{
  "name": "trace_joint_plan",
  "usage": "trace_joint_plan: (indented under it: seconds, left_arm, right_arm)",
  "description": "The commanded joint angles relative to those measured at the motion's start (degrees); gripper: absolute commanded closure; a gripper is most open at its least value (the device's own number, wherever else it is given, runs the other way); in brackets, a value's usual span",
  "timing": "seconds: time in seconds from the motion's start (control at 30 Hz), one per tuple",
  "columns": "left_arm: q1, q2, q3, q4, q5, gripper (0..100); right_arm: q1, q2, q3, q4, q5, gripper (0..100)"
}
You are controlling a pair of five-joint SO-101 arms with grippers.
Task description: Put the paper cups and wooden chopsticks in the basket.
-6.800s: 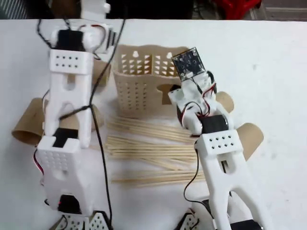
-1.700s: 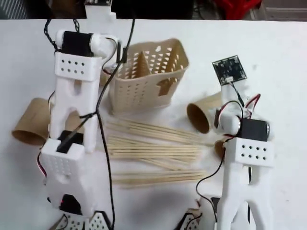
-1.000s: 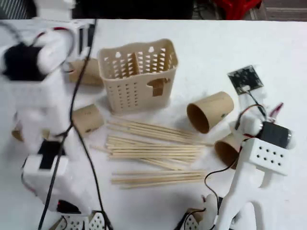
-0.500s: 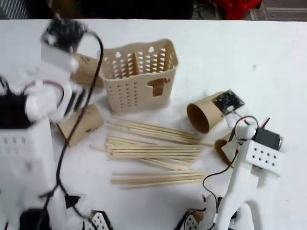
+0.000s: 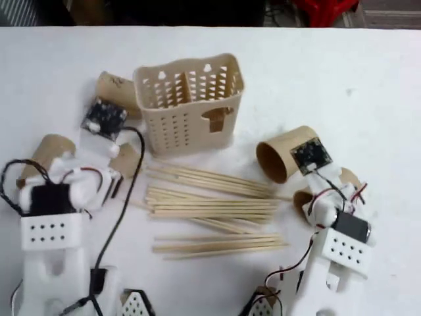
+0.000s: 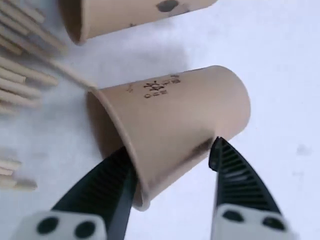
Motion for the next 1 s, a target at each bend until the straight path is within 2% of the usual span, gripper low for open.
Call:
trace_joint_plan:
  seconds: [0.0, 0.1, 0.27, 0.43, 0.63, 0.77, 0.87, 0.97]
  left_arm:
    - [-1.19, -1.98, 10.99, -9.23, 1.23, 82]
    - [-1.19, -1.98, 15.65, -13.63, 1.32, 82]
    - [-1.10, -1.98, 19.43, -18.11, 1.67, 82]
    - [-1.19, -1.98, 23.30, -23.30, 7.12, 82]
    - [-1.19, -1.98, 23.56, -23.12, 7.30, 82]
    - [-1.10, -1.98, 23.56, -23.12, 7.38, 82]
    - [-1.10, -1.98, 23.56, -23.12, 7.38, 82]
    - [-1.19, -1.98, 23.56, -23.30, 7.38, 82]
  right_arm:
    - [3.21, -1.63, 0.79, -6.02, -0.18, 79.7]
    - [4.62, -1.63, 1.85, -9.27, -0.18, 80.9]
    - [4.53, -1.63, 1.85, -10.95, -0.44, 97.5]
    - [6.29, -1.63, -2.99, -9.10, -2.73, 98.3]
    - [6.55, -1.63, -18.11, 7.25, -5.01, 98.2]
    - [6.20, -1.63, -29.89, 16.31, -11.16, 98.2]
    - [1.89, -1.54, -38.77, 20.97, -17.32, 98.2]
    - [-5.85, -1.27, -47.38, 24.66, -24.79, 98.3]
